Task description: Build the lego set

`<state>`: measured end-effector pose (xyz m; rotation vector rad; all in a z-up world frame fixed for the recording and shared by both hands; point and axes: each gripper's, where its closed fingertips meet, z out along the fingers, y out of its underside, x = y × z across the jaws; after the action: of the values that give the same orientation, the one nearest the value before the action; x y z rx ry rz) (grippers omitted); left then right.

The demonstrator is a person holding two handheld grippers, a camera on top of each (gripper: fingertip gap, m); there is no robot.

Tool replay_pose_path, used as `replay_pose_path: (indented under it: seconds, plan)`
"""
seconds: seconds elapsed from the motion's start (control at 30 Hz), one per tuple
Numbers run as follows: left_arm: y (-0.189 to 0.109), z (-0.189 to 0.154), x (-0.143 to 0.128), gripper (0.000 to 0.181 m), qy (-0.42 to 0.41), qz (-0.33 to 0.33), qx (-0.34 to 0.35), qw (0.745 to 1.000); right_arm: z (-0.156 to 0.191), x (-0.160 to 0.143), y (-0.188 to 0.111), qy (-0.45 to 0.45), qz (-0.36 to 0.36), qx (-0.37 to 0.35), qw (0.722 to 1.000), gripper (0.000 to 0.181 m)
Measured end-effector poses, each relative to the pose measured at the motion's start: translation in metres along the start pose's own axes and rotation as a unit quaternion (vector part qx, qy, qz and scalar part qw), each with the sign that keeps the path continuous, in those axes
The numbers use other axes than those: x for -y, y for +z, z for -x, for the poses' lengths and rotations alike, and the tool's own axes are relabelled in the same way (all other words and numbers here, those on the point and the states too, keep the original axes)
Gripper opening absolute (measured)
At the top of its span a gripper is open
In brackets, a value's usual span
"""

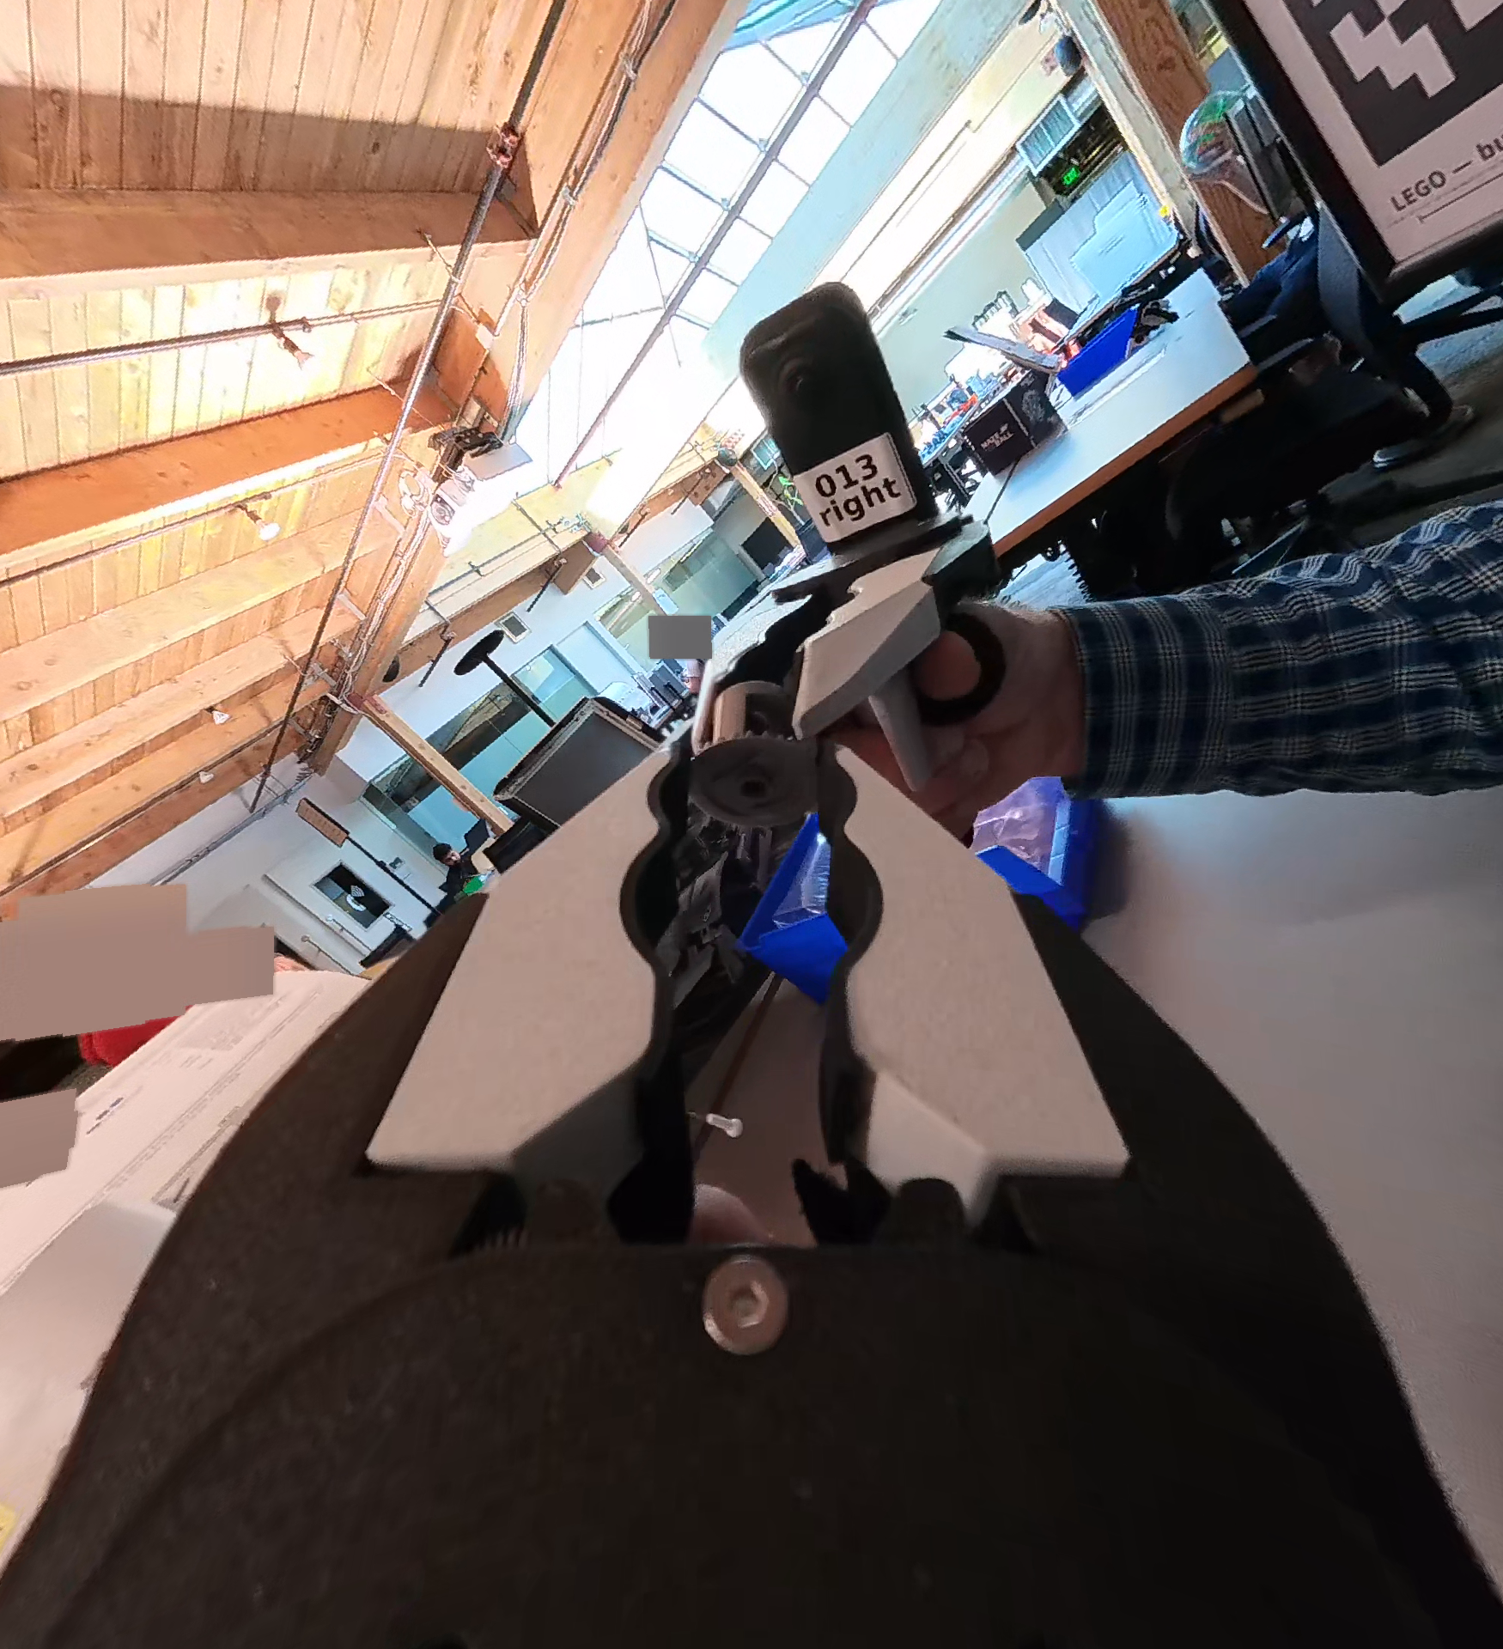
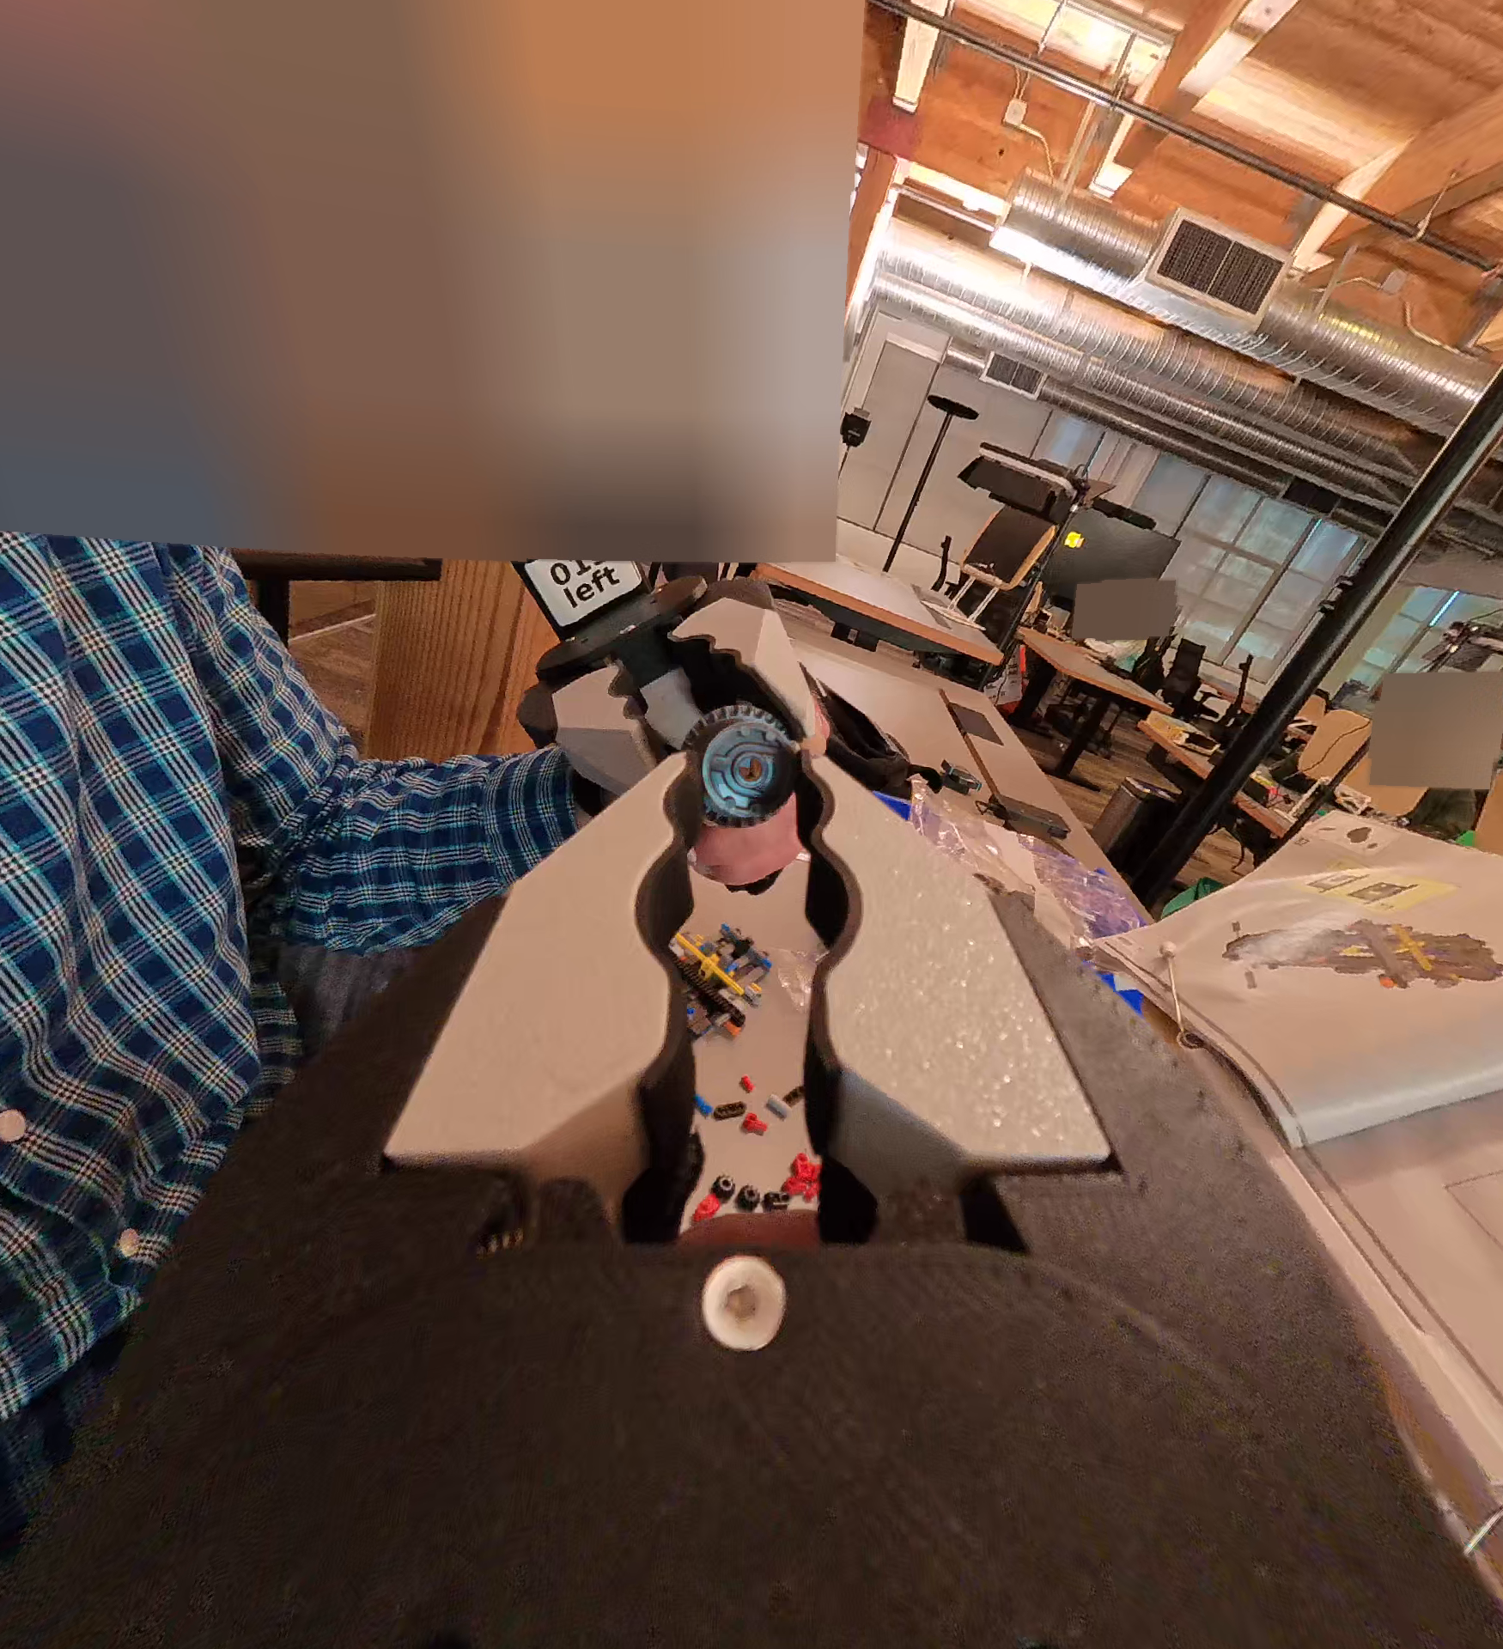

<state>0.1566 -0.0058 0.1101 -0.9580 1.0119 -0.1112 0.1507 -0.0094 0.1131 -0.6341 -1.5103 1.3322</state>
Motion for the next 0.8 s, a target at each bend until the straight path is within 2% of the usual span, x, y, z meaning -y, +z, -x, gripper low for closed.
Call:
replay_pose_path:
  seconds: [0.5, 0.8]
  plan:
    - [-0.001, 0.004, -0.004, 0.027, -0.003, 0.005, 0.008, 1.000, -0.005, -0.003, 0.002, 0.021, -0.026, -0.003, 0.999, 0.018]
    - [0.000, -0.004, -0.016, 0.026, 0.024, 0.050, -0.016, 0.998, -0.005, -0.021, -0.002, -0.014, 0.081, -0.003, 0.997, 0.022]
